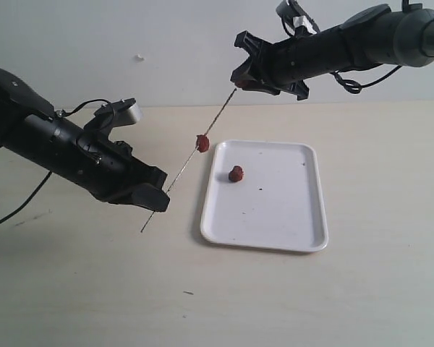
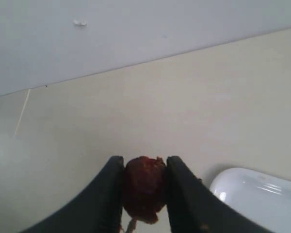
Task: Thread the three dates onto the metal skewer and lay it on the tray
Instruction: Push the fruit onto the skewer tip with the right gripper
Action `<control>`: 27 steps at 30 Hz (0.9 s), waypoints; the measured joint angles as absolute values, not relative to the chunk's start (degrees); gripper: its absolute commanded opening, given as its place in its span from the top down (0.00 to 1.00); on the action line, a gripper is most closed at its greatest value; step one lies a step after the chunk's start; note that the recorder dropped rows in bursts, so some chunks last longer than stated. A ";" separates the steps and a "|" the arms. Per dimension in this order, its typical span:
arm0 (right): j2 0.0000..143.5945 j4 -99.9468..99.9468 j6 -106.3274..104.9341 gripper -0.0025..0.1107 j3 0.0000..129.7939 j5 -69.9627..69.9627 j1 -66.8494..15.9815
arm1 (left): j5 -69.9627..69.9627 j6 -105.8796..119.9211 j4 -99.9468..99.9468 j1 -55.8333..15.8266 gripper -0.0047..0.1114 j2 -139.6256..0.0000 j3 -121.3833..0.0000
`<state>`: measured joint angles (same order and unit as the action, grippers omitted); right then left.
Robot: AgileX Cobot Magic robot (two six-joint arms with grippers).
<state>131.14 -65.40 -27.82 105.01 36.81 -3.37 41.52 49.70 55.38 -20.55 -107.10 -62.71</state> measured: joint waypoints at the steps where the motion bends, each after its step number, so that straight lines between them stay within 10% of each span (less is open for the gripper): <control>1: 131.14 -65.40 -27.82 0.72 105.01 36.81 -3.37 | 41.52 49.70 55.38 -20.55 0.96 -107.10 -62.71; 27: 131.14 -64.27 -27.82 0.72 105.01 37.75 -3.37 | 42.10 50.78 56.93 -20.55 0.96 -107.10 -62.71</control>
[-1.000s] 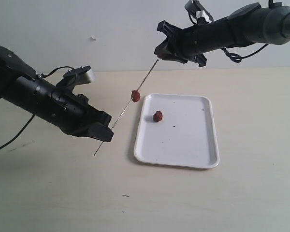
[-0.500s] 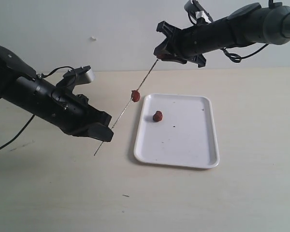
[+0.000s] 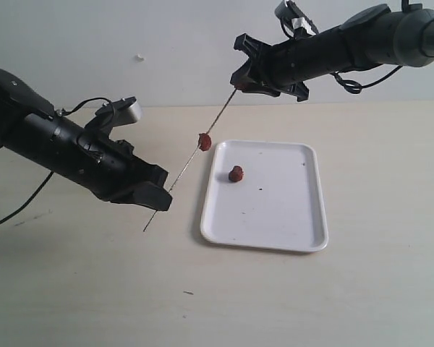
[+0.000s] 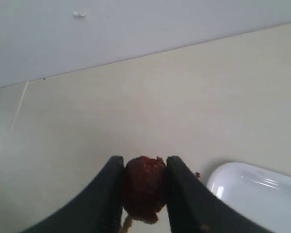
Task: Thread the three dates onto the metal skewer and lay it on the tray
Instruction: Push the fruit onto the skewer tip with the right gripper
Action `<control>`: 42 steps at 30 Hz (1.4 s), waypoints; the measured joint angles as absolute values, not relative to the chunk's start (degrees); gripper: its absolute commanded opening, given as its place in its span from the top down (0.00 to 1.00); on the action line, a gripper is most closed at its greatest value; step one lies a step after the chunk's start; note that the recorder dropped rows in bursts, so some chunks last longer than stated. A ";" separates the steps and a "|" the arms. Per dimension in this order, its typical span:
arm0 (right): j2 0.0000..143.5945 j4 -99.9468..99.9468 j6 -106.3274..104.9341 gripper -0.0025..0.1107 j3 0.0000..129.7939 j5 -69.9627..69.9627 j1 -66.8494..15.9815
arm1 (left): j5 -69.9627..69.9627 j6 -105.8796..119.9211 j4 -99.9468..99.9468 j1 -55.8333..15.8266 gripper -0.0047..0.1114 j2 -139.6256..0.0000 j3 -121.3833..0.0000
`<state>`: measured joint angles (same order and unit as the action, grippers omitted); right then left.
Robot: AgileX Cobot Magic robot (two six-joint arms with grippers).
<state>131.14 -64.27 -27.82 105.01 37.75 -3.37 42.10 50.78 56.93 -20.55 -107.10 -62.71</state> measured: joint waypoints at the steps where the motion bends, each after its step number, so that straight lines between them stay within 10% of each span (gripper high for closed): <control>1: 131.14 -64.15 -27.82 0.72 105.01 37.75 -3.37 | 42.10 51.02 57.27 -20.55 0.96 -107.10 -62.71; 42: 131.14 -66.28 -29.91 0.63 105.01 44.71 -7.08 | 32.58 58.11 69.14 -20.63 0.96 -107.10 -62.71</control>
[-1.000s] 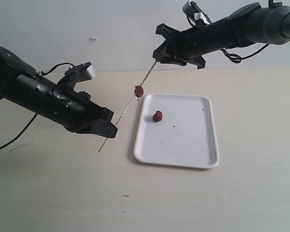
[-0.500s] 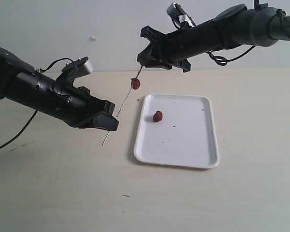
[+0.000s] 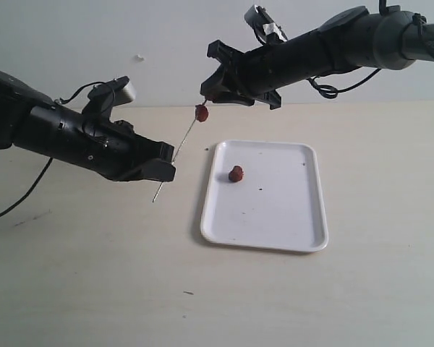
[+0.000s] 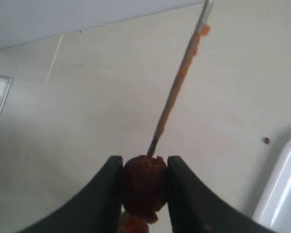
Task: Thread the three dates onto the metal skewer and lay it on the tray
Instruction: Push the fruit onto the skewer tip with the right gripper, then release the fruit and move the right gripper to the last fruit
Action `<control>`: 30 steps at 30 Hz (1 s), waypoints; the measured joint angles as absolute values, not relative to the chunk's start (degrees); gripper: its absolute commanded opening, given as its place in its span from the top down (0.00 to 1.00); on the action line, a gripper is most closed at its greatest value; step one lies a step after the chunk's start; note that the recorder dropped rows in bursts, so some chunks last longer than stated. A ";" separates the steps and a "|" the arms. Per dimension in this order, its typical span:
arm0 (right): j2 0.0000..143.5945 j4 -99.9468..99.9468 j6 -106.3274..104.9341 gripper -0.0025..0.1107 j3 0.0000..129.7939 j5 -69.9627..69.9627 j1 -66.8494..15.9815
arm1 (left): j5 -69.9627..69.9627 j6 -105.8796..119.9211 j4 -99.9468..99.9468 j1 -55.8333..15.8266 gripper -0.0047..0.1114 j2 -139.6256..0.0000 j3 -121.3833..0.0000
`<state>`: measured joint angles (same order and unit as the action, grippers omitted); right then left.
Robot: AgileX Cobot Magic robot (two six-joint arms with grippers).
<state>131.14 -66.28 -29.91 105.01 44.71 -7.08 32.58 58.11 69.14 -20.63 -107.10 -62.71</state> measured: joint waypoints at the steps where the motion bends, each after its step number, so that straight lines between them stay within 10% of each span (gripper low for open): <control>1: 131.14 -66.28 -30.13 0.61 105.01 44.71 -7.08 | 32.30 58.20 69.27 -20.63 0.96 -107.10 -62.71; 10: 130.92 -66.05 -31.38 0.44 105.01 44.83 -7.08 | 29.59 58.03 68.08 -20.63 0.96 -107.10 -62.71; 30: 124.68 -26.06 -42.48 0.44 104.89 55.36 -7.14 | 41.27 50.61 53.49 -10.06 0.96 -100.93 -62.71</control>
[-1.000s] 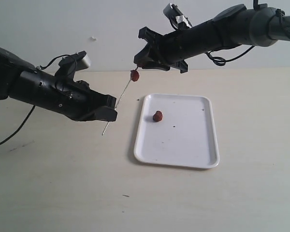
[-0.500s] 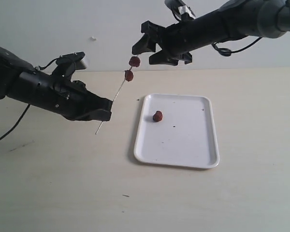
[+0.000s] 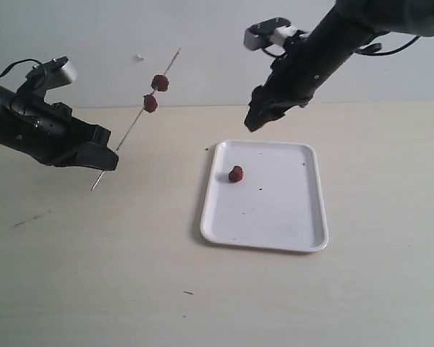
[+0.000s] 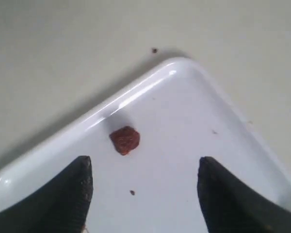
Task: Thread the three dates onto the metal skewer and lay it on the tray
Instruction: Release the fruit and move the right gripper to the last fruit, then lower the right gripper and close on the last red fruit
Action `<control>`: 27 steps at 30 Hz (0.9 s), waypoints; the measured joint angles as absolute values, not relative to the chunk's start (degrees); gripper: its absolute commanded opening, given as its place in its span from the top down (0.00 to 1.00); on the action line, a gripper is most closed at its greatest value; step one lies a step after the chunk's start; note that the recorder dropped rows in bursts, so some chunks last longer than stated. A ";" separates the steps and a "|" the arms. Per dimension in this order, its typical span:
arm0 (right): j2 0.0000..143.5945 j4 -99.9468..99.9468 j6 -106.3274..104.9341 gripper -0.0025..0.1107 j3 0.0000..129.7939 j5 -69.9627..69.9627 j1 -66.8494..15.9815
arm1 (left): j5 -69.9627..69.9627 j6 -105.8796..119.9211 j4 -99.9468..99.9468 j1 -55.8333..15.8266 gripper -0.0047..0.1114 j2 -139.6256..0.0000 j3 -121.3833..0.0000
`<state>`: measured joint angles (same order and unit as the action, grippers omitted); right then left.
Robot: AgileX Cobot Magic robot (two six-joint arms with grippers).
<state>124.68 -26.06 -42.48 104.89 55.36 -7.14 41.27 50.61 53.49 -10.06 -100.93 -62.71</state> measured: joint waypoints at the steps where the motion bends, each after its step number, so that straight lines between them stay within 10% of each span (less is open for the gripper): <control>1: 125.16 -25.94 -43.72 0.44 104.89 55.49 -8.19 | 41.51 50.61 53.00 -10.05 0.96 -100.93 -62.71; 27: 134.25 -17.80 -44.57 0.44 104.89 50.03 -13.68 | 40.80 50.61 47.40 -3.27 0.96 -100.93 -62.71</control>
